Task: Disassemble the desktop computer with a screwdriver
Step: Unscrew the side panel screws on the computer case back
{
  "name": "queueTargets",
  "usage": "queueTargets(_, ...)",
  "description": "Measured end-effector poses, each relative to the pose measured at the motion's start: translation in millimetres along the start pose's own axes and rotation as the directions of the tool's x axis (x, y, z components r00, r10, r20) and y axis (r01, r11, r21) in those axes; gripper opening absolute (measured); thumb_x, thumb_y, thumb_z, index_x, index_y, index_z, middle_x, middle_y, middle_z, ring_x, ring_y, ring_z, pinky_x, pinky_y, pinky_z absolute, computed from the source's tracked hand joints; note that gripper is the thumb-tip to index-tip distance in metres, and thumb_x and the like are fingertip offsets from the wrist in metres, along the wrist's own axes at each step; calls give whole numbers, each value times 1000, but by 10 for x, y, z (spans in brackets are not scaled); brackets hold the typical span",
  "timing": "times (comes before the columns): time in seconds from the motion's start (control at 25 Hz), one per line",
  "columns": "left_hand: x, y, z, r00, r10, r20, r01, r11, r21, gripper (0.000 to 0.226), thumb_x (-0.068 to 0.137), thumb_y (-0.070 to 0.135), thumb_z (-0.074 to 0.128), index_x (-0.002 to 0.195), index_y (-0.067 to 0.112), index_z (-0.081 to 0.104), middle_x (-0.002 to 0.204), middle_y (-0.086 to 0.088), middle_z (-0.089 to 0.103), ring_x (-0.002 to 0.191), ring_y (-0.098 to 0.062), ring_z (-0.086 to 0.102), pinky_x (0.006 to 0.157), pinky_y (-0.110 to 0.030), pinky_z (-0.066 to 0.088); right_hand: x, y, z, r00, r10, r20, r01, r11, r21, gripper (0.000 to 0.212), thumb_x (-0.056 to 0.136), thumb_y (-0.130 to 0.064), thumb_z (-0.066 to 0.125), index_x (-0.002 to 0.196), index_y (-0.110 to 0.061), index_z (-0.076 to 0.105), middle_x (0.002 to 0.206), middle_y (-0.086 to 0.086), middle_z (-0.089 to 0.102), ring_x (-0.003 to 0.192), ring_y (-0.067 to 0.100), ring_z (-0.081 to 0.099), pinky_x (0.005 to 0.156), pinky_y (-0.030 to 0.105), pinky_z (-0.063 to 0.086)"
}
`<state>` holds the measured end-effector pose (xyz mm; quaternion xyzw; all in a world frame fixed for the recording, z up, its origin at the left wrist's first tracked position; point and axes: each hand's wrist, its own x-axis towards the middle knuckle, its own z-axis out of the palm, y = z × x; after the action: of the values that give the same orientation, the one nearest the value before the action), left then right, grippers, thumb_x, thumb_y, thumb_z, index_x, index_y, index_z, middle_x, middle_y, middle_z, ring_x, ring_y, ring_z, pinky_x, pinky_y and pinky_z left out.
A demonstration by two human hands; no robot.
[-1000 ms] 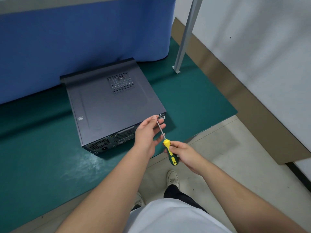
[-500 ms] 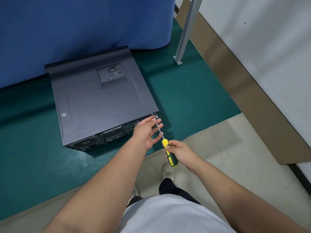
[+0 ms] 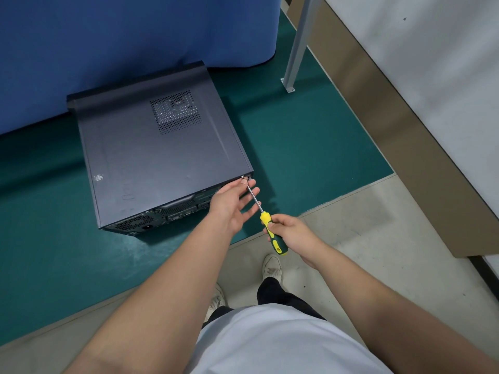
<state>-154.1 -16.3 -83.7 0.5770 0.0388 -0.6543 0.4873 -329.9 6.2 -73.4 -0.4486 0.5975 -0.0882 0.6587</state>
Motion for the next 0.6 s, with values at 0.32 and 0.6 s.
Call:
queueTargets(0.32,-12,39,59,999,-3,-39,4,1000,30,17,98,23,69,114,18,68,101,2,80,93,-16,78,83,-45,59,-22,2,58,999,-8,-44,9,1000,11,14,103,-15,57,108,-14,70,103,7,75,89,17,66,96,40,54)
queueTargets(0.6,-47,41,26,1000,13,-11,-12,999,30,19,99,15,68,118,15,67,103,1,80,95,-14,77,77,-39,58,-59,5,185,971,-115,-209,91,988,-122,10,90,-26,76,98,-24,71,85,-9,72,82,9,69,80,27,54)
